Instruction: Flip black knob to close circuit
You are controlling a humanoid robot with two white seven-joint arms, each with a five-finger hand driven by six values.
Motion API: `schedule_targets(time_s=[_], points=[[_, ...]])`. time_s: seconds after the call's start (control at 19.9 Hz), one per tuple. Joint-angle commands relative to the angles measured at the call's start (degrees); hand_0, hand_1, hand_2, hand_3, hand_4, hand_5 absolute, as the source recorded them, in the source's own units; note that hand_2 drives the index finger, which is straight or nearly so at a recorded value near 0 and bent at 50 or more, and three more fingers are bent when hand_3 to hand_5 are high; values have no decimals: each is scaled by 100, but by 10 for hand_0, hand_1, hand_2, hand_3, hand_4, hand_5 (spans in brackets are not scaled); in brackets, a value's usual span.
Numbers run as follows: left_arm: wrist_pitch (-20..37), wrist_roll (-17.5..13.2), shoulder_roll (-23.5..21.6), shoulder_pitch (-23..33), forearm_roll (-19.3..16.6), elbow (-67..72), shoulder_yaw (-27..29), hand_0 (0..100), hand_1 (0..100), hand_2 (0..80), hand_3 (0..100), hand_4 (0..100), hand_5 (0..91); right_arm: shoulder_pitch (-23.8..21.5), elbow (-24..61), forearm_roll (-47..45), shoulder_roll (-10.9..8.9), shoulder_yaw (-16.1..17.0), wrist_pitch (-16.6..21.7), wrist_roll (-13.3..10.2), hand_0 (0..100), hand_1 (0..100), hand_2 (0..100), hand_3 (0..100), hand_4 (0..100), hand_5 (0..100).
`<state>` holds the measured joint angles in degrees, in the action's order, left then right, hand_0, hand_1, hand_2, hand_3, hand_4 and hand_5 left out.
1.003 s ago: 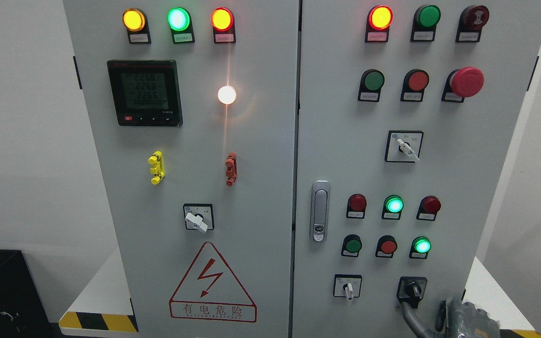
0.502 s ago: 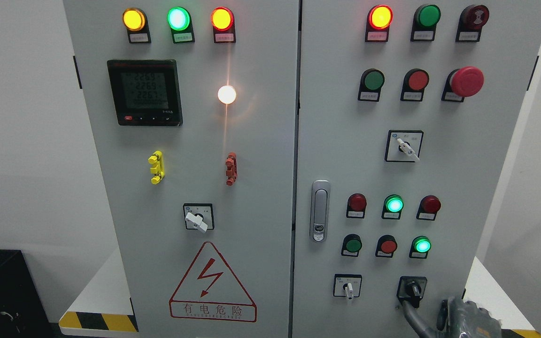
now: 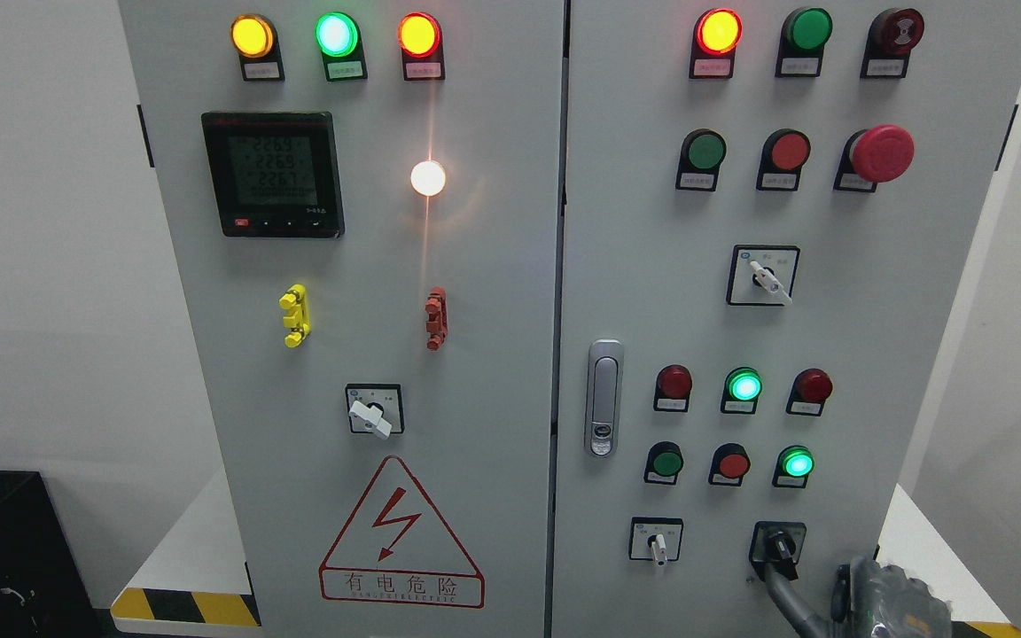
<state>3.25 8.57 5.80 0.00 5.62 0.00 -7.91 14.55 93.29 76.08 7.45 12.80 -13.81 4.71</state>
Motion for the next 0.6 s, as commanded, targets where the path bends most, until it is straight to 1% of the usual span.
schedule_targets(time_s=[0.0,0.55], points=[[0,5,0,132,0,-167,0,120,556,0,0,0,0,4,14,-5,-7,73,9,-31,0,17,840,1000,990,1000],[0,5,0,132,0,-167,0,120,556,0,0,0,0,4,66,-14,2,73,9,-31,0,15,839,1000,990,1000]])
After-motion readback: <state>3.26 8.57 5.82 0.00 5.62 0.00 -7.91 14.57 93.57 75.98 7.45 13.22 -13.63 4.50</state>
